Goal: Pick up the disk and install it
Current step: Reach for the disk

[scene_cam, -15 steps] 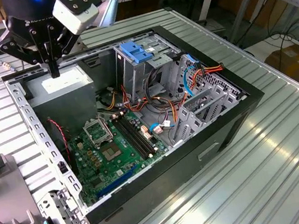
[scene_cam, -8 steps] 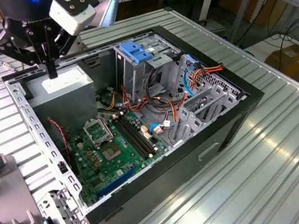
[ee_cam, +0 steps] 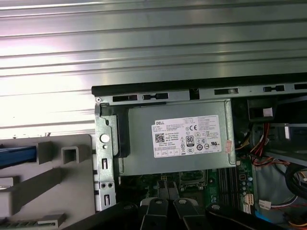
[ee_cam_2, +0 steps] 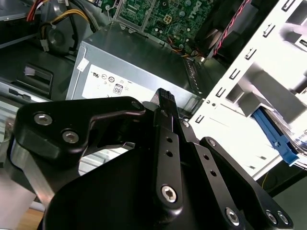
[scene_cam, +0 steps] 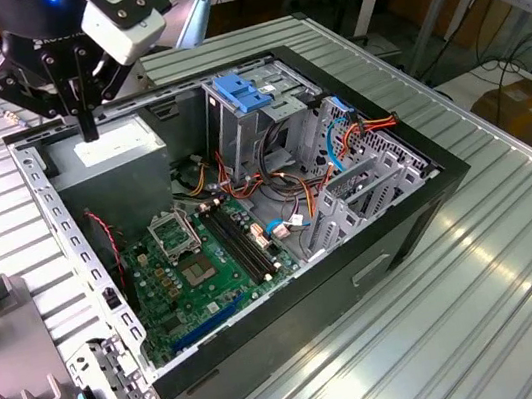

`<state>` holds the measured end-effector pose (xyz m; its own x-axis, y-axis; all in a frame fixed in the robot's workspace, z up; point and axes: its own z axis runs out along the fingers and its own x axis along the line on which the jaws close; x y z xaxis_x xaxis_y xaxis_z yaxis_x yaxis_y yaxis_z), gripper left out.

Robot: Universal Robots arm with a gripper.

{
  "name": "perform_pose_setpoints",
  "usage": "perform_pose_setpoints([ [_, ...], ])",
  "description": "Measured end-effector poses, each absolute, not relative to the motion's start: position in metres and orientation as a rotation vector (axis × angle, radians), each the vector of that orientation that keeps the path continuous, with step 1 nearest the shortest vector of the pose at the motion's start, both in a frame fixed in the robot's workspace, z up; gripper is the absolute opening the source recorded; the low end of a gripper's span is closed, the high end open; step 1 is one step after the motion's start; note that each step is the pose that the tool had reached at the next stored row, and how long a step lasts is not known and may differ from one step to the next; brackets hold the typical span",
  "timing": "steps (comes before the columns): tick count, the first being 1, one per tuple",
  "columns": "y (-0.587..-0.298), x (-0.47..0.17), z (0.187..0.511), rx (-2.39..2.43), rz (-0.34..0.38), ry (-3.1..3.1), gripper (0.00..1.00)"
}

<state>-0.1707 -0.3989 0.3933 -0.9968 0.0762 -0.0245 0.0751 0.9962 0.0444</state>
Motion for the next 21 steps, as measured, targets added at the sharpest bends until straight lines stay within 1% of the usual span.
perform_pose_setpoints([
  [21, -0.399, -0.185, 0.393, 0.118, 0.068, 3.112, 0.11],
])
